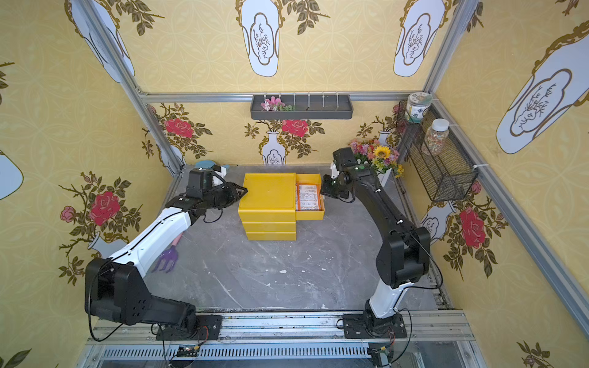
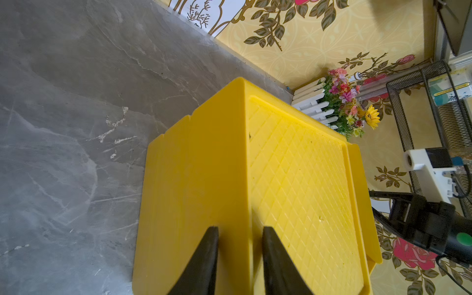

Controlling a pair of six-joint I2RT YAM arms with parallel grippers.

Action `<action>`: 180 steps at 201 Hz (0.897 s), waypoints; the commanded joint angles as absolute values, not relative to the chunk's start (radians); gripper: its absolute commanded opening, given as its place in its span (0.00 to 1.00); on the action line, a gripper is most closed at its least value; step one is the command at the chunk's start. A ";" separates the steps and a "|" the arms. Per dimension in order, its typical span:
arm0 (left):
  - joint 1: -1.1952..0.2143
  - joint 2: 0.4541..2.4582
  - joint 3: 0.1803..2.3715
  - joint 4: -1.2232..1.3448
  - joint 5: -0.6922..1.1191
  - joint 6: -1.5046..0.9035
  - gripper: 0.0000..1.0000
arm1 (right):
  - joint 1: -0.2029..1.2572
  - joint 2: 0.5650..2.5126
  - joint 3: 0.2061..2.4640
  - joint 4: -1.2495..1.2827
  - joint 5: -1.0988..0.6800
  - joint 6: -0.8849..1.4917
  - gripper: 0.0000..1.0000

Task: Take the seed bags out of the drawer
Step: Open the drawer in the storage box.

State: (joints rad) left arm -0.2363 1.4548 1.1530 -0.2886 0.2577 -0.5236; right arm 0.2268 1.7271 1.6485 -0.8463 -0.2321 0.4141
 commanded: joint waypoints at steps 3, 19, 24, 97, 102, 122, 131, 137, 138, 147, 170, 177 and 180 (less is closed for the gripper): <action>-0.236 1.467 1.133 -0.452 0.216 -0.509 0.33 | 0.220 1.728 1.657 -0.834 -0.204 0.411 0.07; -0.236 1.465 1.132 -0.451 0.216 -0.508 0.33 | 0.218 1.729 1.659 -0.834 -0.203 0.409 0.07; -0.236 1.466 1.132 -0.452 0.216 -0.509 0.33 | 0.216 1.731 1.660 -0.834 -0.203 0.409 0.07; -0.236 1.465 1.136 -0.452 0.217 -0.512 0.33 | 0.212 1.726 1.713 -0.861 -0.181 0.391 0.34; -0.236 1.465 1.137 -0.452 0.217 -0.512 0.33 | 0.212 1.726 1.720 -0.865 -0.174 0.390 0.37; -0.237 1.467 1.139 -0.451 0.218 -0.512 0.33 | 0.212 1.724 1.753 -0.889 -0.163 0.389 0.40; -0.237 1.468 1.138 -0.451 0.217 -0.512 0.33 | 0.213 1.720 1.769 -0.895 -0.165 0.389 0.41; -0.236 1.468 1.138 -0.449 0.218 -0.513 0.33 | 0.216 1.718 1.780 -0.895 -0.171 0.389 0.41; -0.236 1.467 1.138 -0.449 0.218 -0.512 0.33 | 0.215 1.717 1.781 -0.895 -0.172 0.389 0.41; -0.237 1.468 1.137 -0.449 0.218 -0.512 0.33 | 0.221 1.716 1.800 -0.896 -0.185 0.393 0.42; -0.236 1.468 1.137 -0.448 0.218 -0.512 0.33 | 0.260 1.730 1.856 -0.909 -0.214 0.407 0.42; -0.236 1.467 1.136 -0.446 0.218 -0.512 0.33 | 0.274 1.740 1.872 -0.913 -0.223 0.414 0.42; -0.236 1.467 1.137 -0.446 0.218 -0.512 0.33 | 0.279 1.743 1.877 -0.914 -0.228 0.419 0.42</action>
State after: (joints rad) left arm -0.2363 1.4517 1.1500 -0.2859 0.2577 -0.5240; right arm 0.2455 1.7279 1.8339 -0.8970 -0.1894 0.3965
